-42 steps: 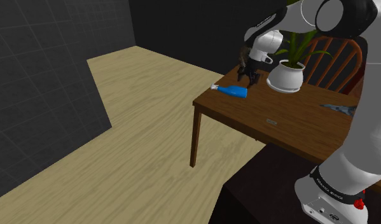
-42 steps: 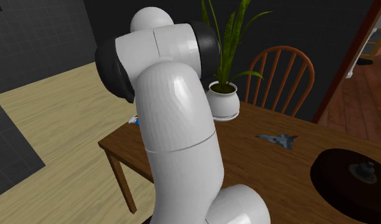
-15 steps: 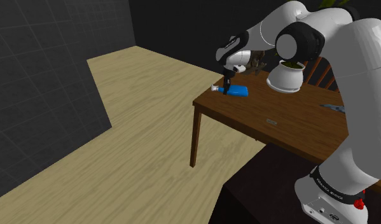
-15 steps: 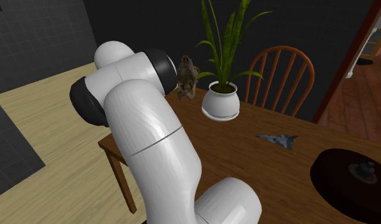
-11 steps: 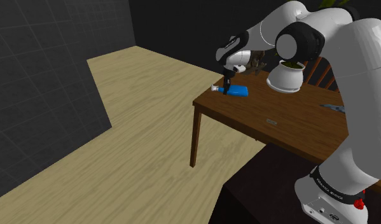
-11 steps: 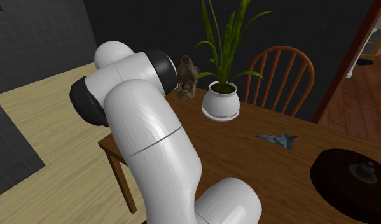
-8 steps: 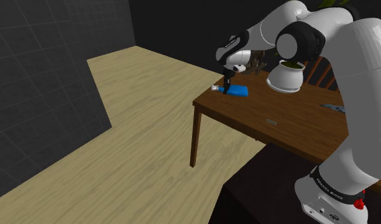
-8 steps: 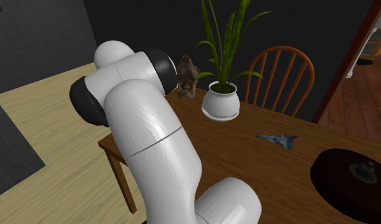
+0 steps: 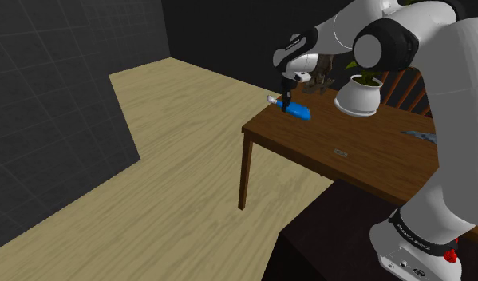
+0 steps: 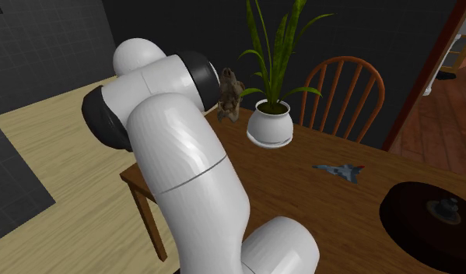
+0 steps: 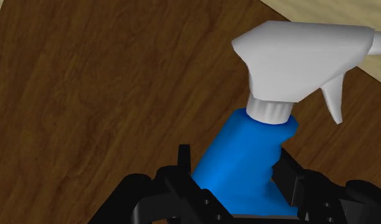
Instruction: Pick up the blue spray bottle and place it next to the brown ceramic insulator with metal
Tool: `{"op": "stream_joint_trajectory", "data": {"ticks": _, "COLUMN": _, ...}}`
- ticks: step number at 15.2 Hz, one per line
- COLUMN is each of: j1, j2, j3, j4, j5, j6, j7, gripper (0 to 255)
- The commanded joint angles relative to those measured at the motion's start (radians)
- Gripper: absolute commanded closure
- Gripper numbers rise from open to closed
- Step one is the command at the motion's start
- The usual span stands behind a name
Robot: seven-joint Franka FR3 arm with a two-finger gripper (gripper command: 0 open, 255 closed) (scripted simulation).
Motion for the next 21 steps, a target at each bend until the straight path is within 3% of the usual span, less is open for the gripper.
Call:
{"op": "stream_joint_trajectory", "data": {"ticks": 1, "j1": 0.006, "j2": -0.018, "j3": -0.006, "j4": 0.000, "j5": -0.008, "j6": -0.017, "j7": 0.006, "gripper": 255}}
{"op": "stream_joint_trajectory", "data": {"ticks": 21, "j1": 0.025, "j2": -0.138, "j3": -0.049, "j4": 0.088, "j5": -0.074, "j6": -0.215, "j7": 0.051, "gripper": 255}}
